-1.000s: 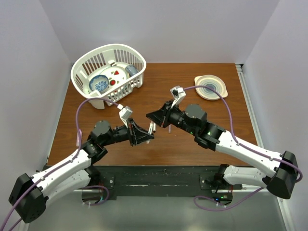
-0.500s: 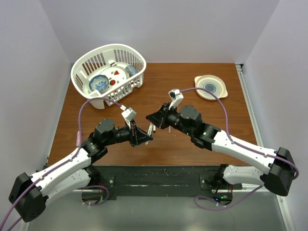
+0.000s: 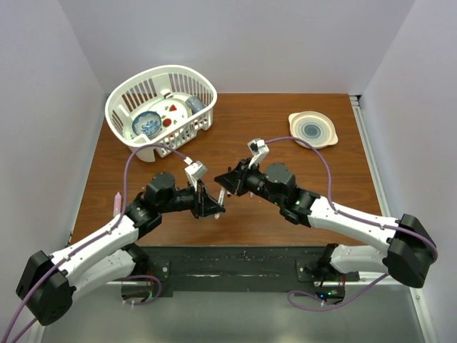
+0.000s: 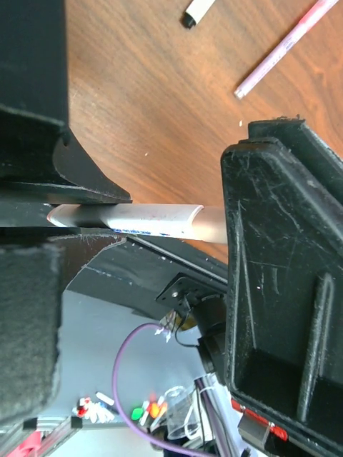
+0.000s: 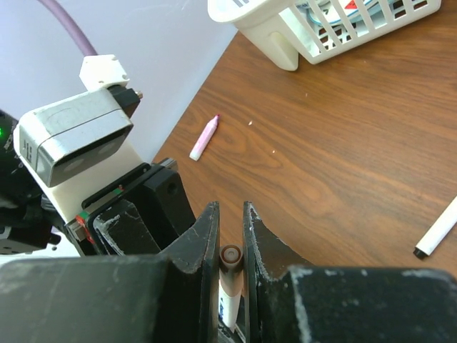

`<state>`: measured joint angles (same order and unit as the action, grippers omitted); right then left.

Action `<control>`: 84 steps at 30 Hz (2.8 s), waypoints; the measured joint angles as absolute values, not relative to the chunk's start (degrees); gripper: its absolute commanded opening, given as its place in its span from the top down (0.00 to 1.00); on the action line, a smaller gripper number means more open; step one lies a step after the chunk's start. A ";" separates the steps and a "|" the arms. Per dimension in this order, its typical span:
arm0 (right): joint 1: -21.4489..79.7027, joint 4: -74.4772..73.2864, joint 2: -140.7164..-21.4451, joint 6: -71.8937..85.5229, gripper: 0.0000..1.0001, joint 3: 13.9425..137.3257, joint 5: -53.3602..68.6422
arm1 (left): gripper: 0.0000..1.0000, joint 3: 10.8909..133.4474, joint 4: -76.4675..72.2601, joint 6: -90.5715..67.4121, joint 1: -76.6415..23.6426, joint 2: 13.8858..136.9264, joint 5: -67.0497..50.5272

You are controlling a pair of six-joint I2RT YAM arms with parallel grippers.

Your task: Insert the pens into the pen caps

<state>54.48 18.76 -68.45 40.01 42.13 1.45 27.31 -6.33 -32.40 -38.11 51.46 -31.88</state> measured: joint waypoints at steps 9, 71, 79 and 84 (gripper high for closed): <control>54.72 21.71 -68.25 39.99 1.00 41.15 1.43 | 1.00 27.70 -7.90 -33.82 -36.14 52.40 -36.05; 71.20 -20.86 -42.02 47.99 0.01 42.85 -18.22 | 0.82 31.77 -4.89 -39.40 -29.76 76.71 -10.76; 71.20 -21.58 -42.70 47.57 0.02 42.74 -16.97 | 0.66 36.60 -6.55 -39.59 -29.76 86.94 -12.19; 71.20 -21.89 -43.00 47.46 0.02 42.74 -16.80 | 0.48 37.23 -5.58 -39.99 -29.76 87.99 -12.25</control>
